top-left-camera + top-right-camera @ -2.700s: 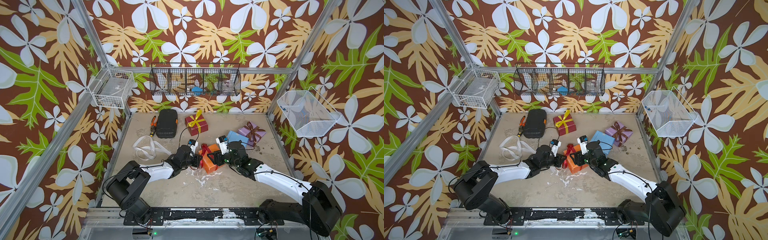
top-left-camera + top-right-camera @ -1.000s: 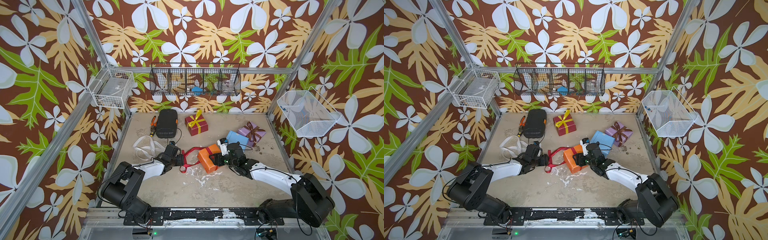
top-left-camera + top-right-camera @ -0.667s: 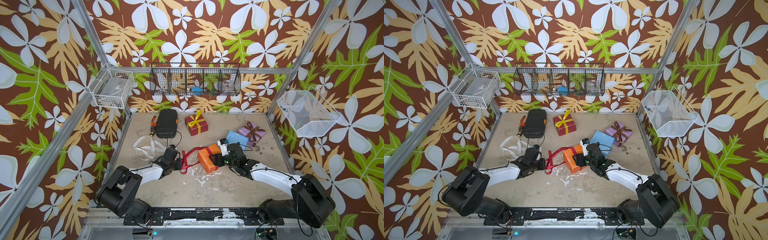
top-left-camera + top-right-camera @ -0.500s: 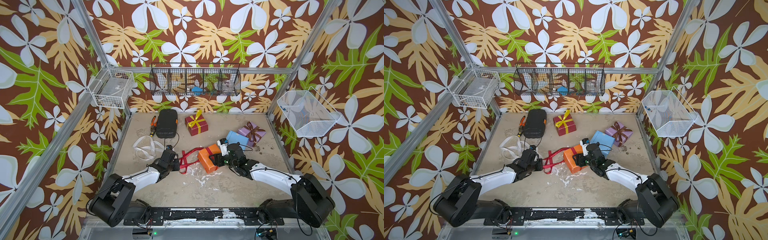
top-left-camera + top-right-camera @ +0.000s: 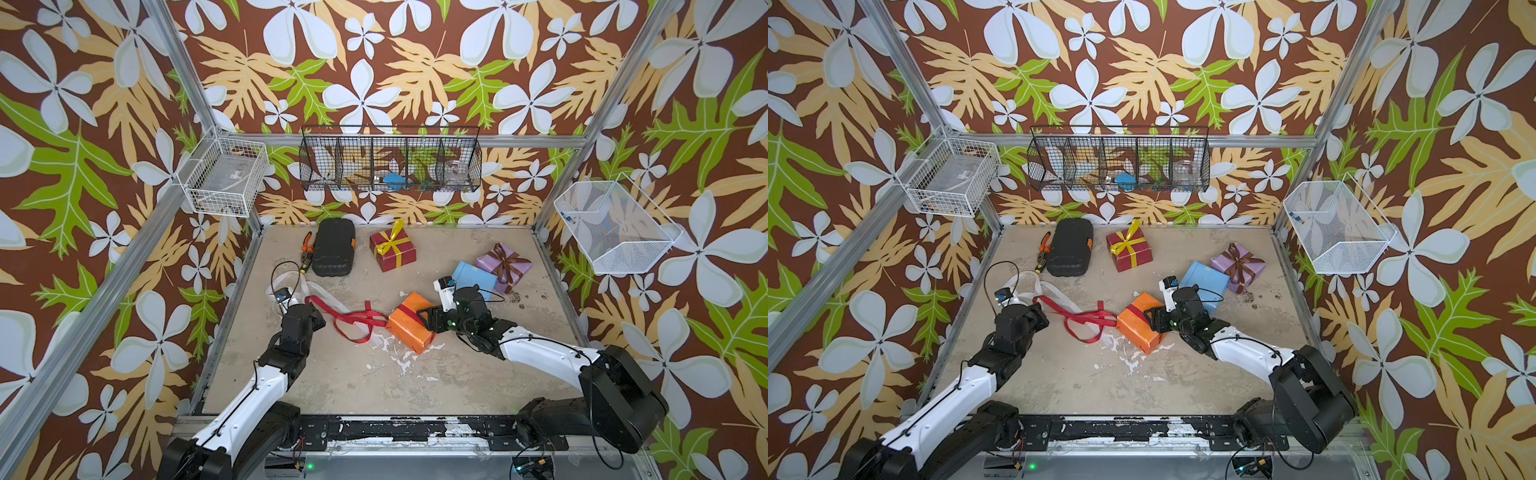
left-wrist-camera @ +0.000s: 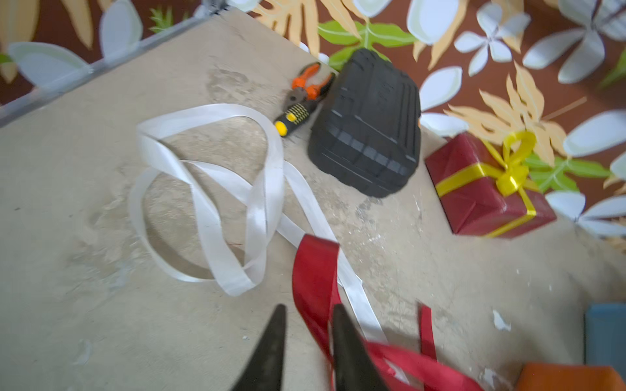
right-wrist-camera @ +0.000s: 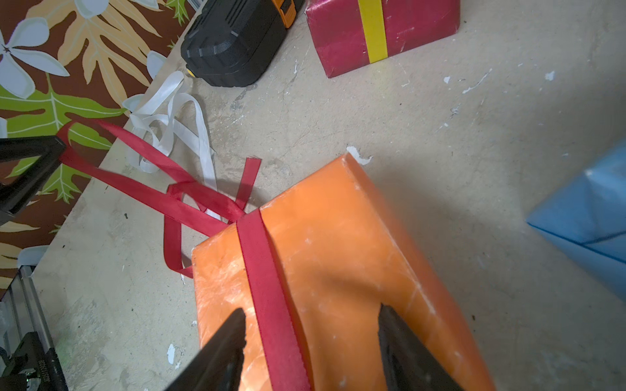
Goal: Untie the ribbon bows on the gift boxes
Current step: Untie the ribbon from the gift box, then adjust the gift box at the center of the board.
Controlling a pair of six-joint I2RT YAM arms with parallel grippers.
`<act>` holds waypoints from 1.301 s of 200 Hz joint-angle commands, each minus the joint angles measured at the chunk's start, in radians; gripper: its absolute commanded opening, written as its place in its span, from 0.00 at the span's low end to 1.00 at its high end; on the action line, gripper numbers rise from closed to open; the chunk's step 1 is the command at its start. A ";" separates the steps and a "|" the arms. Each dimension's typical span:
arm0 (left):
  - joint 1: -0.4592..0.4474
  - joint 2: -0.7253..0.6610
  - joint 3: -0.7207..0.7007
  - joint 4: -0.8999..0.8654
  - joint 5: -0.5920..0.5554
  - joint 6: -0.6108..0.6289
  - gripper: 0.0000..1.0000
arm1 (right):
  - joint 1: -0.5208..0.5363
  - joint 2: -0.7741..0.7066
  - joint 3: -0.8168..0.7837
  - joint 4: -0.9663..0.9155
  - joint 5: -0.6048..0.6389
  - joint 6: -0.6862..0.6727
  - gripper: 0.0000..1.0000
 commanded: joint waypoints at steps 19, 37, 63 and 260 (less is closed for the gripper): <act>0.003 -0.007 -0.011 0.046 0.036 -0.019 0.99 | 0.000 0.003 0.000 -0.066 0.009 0.005 0.64; 0.004 0.059 0.013 0.057 0.095 -0.018 1.00 | -0.001 -0.019 0.015 -0.087 0.012 -0.003 0.64; 0.003 0.183 0.087 0.077 0.311 0.021 1.00 | -0.001 -0.078 0.040 -0.145 0.029 -0.025 0.65; -0.471 0.668 0.164 0.670 0.492 -0.400 1.00 | -0.090 -0.011 0.020 -0.155 -0.283 -0.147 0.75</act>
